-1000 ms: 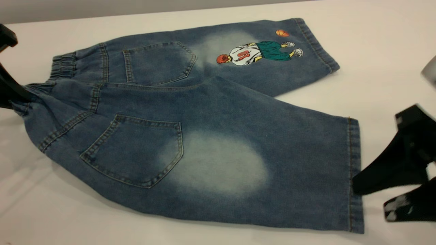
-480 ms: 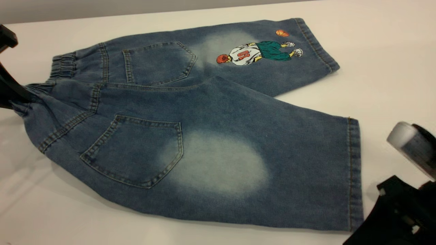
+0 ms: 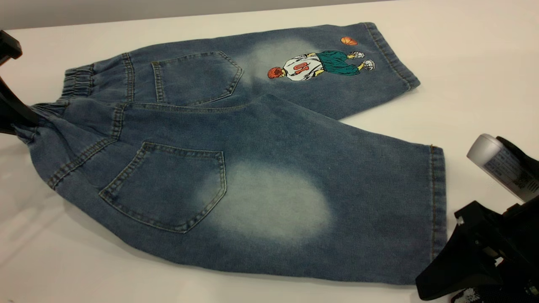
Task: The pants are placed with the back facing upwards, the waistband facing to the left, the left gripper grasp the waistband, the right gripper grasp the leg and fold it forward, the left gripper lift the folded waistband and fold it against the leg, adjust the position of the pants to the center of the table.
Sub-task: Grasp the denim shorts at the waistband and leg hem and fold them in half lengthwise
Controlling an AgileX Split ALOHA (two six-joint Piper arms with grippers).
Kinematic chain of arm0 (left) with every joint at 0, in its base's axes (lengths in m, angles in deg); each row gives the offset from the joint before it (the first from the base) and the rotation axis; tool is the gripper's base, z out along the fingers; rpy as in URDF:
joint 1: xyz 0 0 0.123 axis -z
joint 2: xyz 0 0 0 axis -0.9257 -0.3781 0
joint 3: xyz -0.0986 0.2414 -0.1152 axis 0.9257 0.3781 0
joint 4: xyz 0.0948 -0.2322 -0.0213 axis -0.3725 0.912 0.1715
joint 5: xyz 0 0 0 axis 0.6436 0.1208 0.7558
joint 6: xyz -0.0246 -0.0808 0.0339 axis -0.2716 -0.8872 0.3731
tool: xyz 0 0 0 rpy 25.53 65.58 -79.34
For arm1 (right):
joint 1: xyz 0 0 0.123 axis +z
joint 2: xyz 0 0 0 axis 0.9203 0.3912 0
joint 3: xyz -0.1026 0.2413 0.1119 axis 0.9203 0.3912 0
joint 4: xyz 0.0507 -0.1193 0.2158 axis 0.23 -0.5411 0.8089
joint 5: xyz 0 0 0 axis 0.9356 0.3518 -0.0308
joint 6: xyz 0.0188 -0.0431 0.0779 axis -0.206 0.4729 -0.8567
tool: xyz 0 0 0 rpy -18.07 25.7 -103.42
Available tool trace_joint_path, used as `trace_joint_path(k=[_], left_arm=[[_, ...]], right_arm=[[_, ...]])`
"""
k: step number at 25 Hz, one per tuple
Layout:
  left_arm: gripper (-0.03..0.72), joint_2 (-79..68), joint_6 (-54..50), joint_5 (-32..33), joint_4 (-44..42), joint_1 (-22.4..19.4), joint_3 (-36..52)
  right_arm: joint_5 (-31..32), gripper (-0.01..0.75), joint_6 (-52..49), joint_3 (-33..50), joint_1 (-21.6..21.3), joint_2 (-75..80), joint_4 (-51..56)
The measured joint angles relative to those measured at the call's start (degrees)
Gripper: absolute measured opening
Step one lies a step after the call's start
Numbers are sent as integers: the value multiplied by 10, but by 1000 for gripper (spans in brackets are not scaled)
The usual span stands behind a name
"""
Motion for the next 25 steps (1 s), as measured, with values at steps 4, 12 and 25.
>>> trace_joint_path(k=[4,12,25], left_arm=[[114,0,0,0,0,0,0],[114,0,0,0,0,0,0],[114,0,1,-1,-3,0,0]], right_arm=[[-1,381,6,-17,0,0,-1],[14,381,-29,-30,0,26,0],[18,365,-17,-65,0,44,-14]])
